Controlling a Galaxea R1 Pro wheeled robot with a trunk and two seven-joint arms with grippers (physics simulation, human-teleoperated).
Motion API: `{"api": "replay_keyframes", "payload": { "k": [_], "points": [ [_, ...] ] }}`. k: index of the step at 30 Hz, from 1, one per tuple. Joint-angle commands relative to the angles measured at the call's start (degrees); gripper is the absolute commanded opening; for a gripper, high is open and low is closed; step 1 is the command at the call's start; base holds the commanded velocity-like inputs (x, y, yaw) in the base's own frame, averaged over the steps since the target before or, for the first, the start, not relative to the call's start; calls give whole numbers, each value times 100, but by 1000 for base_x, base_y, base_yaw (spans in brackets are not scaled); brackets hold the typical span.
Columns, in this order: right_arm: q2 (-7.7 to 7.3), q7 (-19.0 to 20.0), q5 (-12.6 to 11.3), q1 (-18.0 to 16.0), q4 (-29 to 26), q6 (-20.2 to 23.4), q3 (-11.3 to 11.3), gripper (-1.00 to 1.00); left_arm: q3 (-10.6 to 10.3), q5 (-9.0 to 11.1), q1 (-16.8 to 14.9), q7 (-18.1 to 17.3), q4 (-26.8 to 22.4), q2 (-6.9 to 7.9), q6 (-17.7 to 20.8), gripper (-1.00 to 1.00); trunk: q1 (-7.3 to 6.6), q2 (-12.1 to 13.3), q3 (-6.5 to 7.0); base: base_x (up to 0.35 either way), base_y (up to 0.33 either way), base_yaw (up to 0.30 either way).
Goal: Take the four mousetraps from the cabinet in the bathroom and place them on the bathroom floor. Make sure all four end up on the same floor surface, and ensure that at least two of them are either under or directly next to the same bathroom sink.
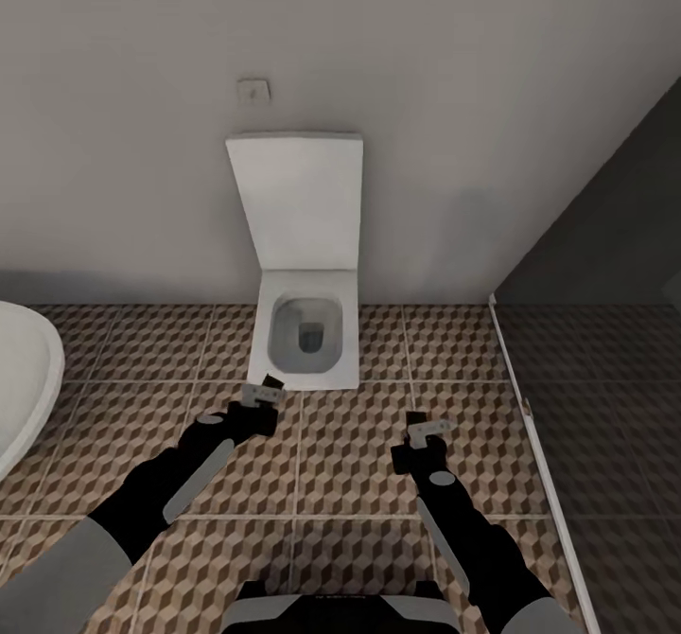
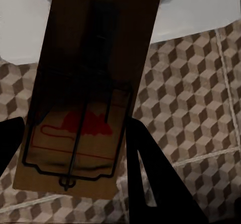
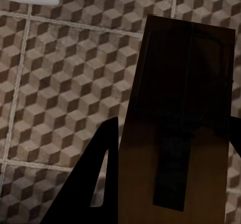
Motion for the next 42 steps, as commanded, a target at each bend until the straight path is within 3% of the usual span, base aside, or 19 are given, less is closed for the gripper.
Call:
{"api": "replay_keyframes", "payload": {
  "k": [1, 8, 24, 25, 30, 33, 35, 39, 42],
  "points": [
    [-3, -34, -60, -5, 2, 20, 14, -100, -56, 63, -3, 44, 51, 26, 7, -100, 1, -6, -5, 0, 0, 0],
    [-5, -26, -60, -4, 25, 21, 12, -100, -123, 70, 0, 38, 682, 48, -21, -100, 1, -6, -5, 0, 0, 0],
    [8, -25, -60, -6, 59, 29, 12, -100, -239, 72, 9, 42, 1111, 56, -67, -100, 1, -6, -5, 0, 0, 0],
    [18, -25, -60, -5, 64, 36, 12, -100, -240, 72, 9, 43, 1217, 49, -140, -100, 1, -6, -5, 0, 0, 0],
    [64, -25, -61, -6, 79, 170, 13, -100, -240, 120, 9, 76, 2075, -170, -1201, -100, 1, -6, -5, 0, 0, 0],
    [71, -33, -60, -8, 81, 179, 15, -100, -240, 141, 9, 345, 2318, -248, -1533, -100, 1, -6, -5, 0, 0, 0],
    [73, -39, -65, -8, 81, 179, 19, -100, -240, 147, 9, 732, 2394, -358, -1637, -100, 1, -6, -5, 0, 0, 0],
    [81, -48, -68, -6, 84, 180, 21, -100, -240, 150, 9, 1387, 2449, -592, -1696, -100, 1, -6, -5, 0, 0, 0],
    [83, -59, -68, -7, 164, 196, 21, -100, -240, 153, 9, 1610, 2447, -655, -1707, -100, 1, -6, -5, 0, 0, 0]
  ]
}}
